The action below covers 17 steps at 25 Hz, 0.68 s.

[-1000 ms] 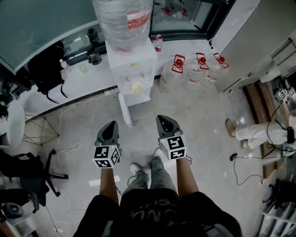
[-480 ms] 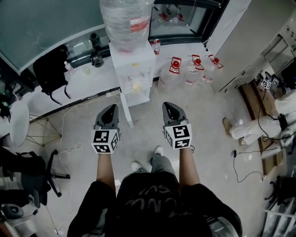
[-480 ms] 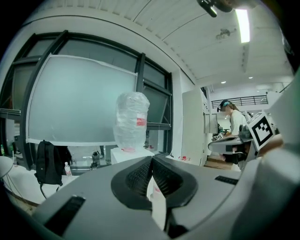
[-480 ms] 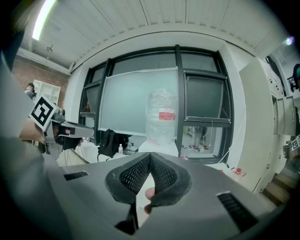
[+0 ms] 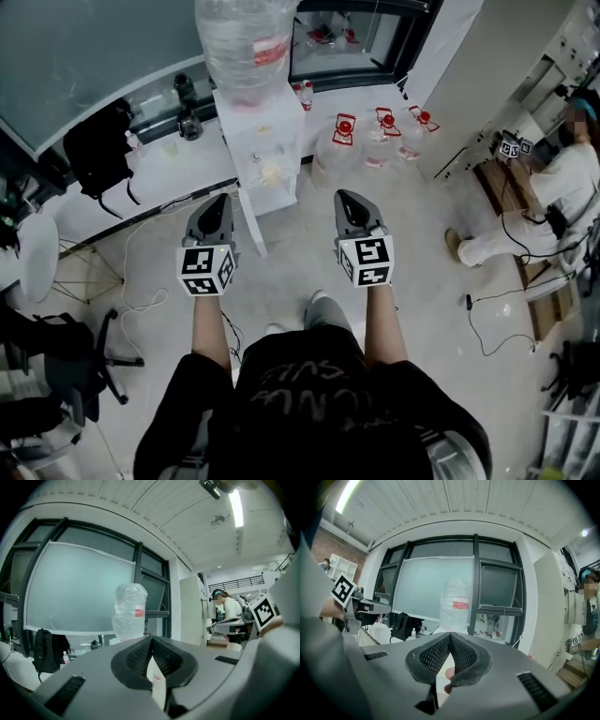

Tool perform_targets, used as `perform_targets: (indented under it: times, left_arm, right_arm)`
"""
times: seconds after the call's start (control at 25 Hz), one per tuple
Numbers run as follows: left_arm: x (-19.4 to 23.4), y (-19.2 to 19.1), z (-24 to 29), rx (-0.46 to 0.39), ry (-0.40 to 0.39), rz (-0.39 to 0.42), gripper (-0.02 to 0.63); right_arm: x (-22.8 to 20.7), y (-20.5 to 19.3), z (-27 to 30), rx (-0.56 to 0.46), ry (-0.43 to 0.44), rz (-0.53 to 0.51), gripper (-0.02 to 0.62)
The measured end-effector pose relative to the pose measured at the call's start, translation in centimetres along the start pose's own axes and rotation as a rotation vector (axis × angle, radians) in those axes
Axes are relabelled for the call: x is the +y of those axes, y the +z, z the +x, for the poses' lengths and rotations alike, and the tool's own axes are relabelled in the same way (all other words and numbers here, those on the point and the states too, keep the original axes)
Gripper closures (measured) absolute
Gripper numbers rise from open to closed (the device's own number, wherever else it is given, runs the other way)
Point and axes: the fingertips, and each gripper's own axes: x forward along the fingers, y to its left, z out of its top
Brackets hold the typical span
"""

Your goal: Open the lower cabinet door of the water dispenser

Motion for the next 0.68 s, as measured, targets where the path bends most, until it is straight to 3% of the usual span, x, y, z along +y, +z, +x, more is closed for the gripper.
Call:
perform_targets:
  times: [0.68]
  left_arm:
    - [-1.9, 1.3, -1.7, -0.025, -0.024, 0.032, 0.594]
  right_arm:
    - [-0.8, 1.2, -2.5, -0.041, -0.028, -0.020, 0.583]
